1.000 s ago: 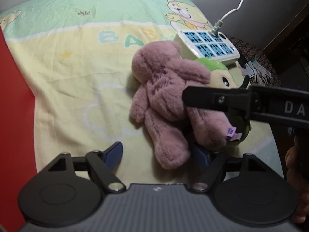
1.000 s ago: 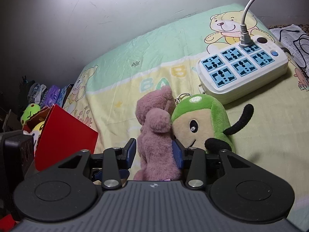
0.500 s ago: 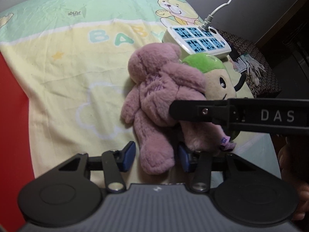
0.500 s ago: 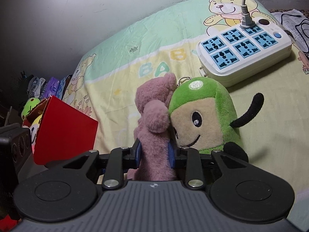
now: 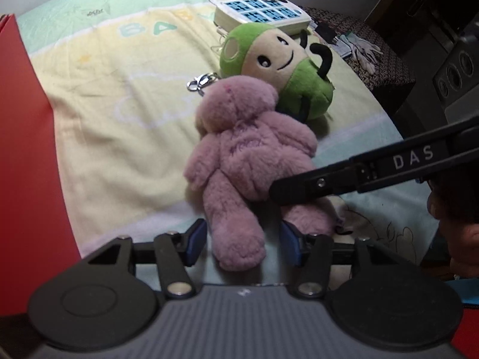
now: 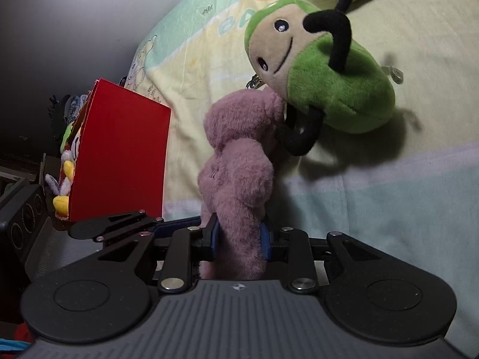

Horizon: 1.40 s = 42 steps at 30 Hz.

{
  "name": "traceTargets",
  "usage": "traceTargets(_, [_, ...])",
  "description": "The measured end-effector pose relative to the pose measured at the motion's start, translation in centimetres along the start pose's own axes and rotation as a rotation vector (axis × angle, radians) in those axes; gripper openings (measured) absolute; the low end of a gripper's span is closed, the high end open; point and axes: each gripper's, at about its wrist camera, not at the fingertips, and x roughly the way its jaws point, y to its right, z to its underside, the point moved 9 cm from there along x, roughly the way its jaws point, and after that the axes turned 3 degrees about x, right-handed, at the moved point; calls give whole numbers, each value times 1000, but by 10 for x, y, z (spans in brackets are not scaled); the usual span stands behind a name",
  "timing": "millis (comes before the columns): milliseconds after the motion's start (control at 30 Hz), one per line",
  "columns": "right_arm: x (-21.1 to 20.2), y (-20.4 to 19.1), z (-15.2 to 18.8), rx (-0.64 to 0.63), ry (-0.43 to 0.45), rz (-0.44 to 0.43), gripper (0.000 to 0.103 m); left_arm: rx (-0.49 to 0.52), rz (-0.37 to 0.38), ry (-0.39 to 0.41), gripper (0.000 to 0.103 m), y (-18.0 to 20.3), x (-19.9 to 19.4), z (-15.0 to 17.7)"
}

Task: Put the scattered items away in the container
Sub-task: 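Grasp the mauve teddy bear with the right tool, then lift the teddy bear and carry it over the red box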

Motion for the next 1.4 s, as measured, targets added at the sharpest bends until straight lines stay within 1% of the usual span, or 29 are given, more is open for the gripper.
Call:
traceTargets(33, [-1,2,-1,4,10,8,33,-8,-17,19,69,-2,-1,-4])
traceTargets(100, [-4,2,-6,6,39,22,39,-18,-37,46,72,-5,-2,-11])
traceTargets(133, [-5,1,-10,0,58,22,41,-20,-39,55,74,-5,-1,-16])
traceTargets(167, [-6,0,-13,-9,77,22,42,-20,-38,61,74,-6,1,-20])
traceTargets(200, [-6,-2,-18,-19,98,26,48,-21,-36,61,75,-6,6,-24])
traceTargets(233, [-4,-2,-22,-26,109,39,51,-28,-33,55,75,-6,11,-27])
traceTargets(267, [-1,0,-25,-27,117,55,53,-42,-28,47,74,-6,17,-28])
traceTargets(300, [2,2,-27,-26,124,57,54,-54,-21,42,70,-8,21,-29])
traceTargets(333, [4,3,-30,-18,133,50,55,-67,-9,35,67,-8,24,-30])
traceTargets(400, [6,7,-34,21,150,24,55,-65,-1,44,65,-7,24,-32])
traceTargets(533, [13,13,-38,77,145,-16,56,-47,-8,49,65,-4,27,-33])
traceTargets(667, [14,5,-39,0,133,22,53,-48,-15,38,65,-2,31,-39])
traceTargets(900, [1,2,-33,-29,132,9,48,-29,-10,54,62,7,20,-37])
traceTargets(1033, [-18,-5,-31,-33,160,-35,46,-6,-7,100,62,17,2,-43])
traceTargets(1167, [-38,-22,-34,-56,226,-87,46,26,-38,182,62,25,-29,-55])
traceTargets(1233, [-45,-35,-38,-73,260,-119,46,28,-53,222,62,25,-46,-63])
traceTargets(1400, [-60,-76,-48,-145,324,-189,46,1,-84,328,62,14,-93,-71])
